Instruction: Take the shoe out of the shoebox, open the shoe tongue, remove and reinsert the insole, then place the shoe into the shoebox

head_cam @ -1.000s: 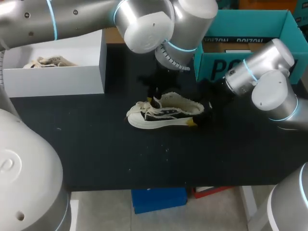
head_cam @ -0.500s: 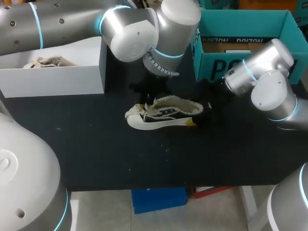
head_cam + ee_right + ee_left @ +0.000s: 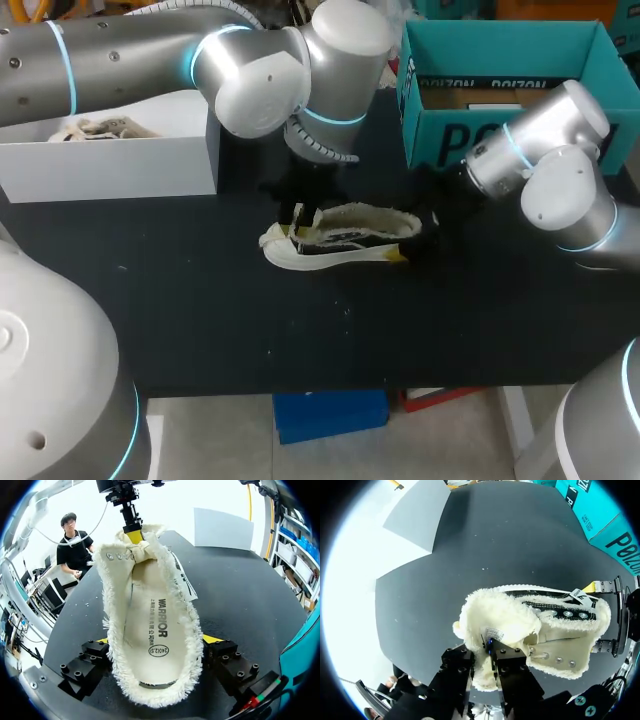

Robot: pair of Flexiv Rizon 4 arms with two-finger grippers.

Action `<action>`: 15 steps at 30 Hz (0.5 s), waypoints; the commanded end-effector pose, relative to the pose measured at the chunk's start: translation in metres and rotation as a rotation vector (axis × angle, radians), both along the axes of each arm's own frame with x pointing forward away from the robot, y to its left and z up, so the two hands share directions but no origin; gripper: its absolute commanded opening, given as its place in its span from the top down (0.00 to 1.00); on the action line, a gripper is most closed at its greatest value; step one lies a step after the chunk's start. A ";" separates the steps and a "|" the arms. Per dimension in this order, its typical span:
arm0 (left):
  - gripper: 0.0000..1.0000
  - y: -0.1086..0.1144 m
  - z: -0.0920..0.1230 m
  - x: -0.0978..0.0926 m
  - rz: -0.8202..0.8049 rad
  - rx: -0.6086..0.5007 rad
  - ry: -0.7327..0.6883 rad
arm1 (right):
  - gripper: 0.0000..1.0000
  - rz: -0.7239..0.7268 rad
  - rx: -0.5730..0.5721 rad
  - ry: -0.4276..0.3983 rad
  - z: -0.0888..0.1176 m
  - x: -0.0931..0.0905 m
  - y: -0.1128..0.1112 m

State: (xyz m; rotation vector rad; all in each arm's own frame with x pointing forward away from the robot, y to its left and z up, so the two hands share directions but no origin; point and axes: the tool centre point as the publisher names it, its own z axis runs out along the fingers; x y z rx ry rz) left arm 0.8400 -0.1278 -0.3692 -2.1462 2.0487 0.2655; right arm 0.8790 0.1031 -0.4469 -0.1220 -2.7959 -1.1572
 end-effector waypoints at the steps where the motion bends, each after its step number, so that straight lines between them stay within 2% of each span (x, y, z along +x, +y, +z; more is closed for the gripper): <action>1: 0.00 0.009 0.001 -0.001 -0.006 -0.020 0.001 | 1.00 -0.002 -0.003 0.002 -0.006 0.001 -0.002; 8: 0.00 0.011 0.025 0.005 -0.080 -0.007 -0.037 | 1.00 -0.002 -0.003 0.002 -0.006 0.001 -0.002; 15: 0.00 0.004 0.056 0.015 -0.268 0.015 -0.063 | 1.00 -0.002 -0.003 0.002 -0.006 0.001 -0.002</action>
